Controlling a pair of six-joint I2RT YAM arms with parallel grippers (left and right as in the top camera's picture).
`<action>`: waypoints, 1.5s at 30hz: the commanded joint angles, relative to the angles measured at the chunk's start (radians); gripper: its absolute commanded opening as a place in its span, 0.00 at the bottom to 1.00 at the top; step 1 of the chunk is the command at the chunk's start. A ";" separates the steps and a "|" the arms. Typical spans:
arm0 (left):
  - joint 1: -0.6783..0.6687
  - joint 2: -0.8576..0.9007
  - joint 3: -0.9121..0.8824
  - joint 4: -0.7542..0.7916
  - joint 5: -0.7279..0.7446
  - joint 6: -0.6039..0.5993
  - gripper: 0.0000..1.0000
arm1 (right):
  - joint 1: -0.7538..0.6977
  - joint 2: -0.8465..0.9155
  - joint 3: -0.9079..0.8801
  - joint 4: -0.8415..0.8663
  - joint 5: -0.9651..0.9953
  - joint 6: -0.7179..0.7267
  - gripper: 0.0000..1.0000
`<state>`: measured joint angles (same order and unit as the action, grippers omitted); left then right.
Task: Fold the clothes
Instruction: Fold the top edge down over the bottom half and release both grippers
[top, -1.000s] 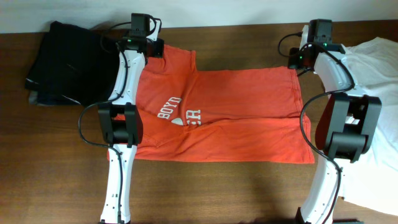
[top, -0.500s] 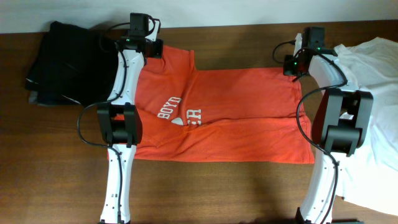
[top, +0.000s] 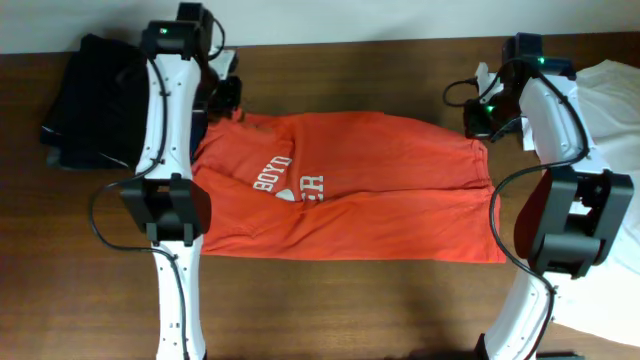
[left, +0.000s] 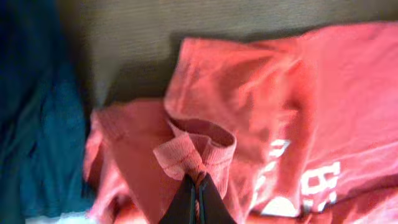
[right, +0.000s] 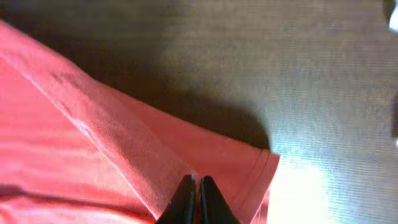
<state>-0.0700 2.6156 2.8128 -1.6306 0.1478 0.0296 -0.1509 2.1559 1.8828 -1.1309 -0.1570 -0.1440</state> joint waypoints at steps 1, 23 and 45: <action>0.032 -0.038 0.001 -0.058 -0.038 -0.041 0.01 | -0.027 -0.104 0.008 -0.072 -0.013 -0.013 0.04; 0.142 -0.352 -0.837 -0.023 -0.235 -0.164 0.01 | -0.144 -0.130 -0.085 -0.421 0.102 0.127 0.04; 0.125 -0.499 -0.619 -0.051 -0.112 -0.193 0.93 | -0.141 -0.130 0.035 -0.528 0.046 0.186 0.55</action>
<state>0.0490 2.2044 2.1315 -1.6867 -0.0635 -0.1616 -0.2886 2.0403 1.8072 -1.6112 -0.0162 0.0723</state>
